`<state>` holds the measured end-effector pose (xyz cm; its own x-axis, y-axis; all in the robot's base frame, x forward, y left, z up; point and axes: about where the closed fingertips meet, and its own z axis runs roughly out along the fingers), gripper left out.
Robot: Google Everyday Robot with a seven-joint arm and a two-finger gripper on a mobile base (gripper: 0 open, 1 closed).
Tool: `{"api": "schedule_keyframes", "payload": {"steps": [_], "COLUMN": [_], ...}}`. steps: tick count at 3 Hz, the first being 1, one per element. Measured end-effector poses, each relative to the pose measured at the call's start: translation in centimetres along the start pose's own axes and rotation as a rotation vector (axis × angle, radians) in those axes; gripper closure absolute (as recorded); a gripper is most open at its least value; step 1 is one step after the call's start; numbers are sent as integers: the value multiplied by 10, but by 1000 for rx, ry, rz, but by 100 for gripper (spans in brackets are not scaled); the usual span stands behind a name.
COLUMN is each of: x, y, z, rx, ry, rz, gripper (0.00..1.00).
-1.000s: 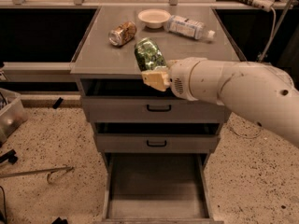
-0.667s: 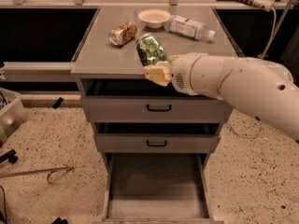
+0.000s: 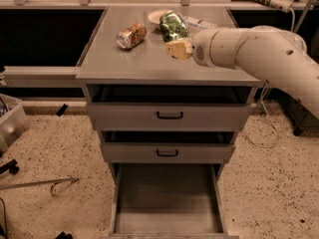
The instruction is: Pick green can from bottom drawer and place on counter
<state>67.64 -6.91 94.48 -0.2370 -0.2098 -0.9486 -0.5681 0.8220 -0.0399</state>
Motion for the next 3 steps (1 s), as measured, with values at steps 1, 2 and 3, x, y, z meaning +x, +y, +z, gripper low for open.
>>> {"api": "schedule_keyframes", "payload": {"steps": [1, 2, 3], "x": [4, 13, 25], "y": [-27, -37, -39], "z": [33, 57, 72], "rx": [-24, -74, -108], "ry": [34, 91, 138], "rz": [42, 68, 88], "gripper": [100, 100, 100]}}
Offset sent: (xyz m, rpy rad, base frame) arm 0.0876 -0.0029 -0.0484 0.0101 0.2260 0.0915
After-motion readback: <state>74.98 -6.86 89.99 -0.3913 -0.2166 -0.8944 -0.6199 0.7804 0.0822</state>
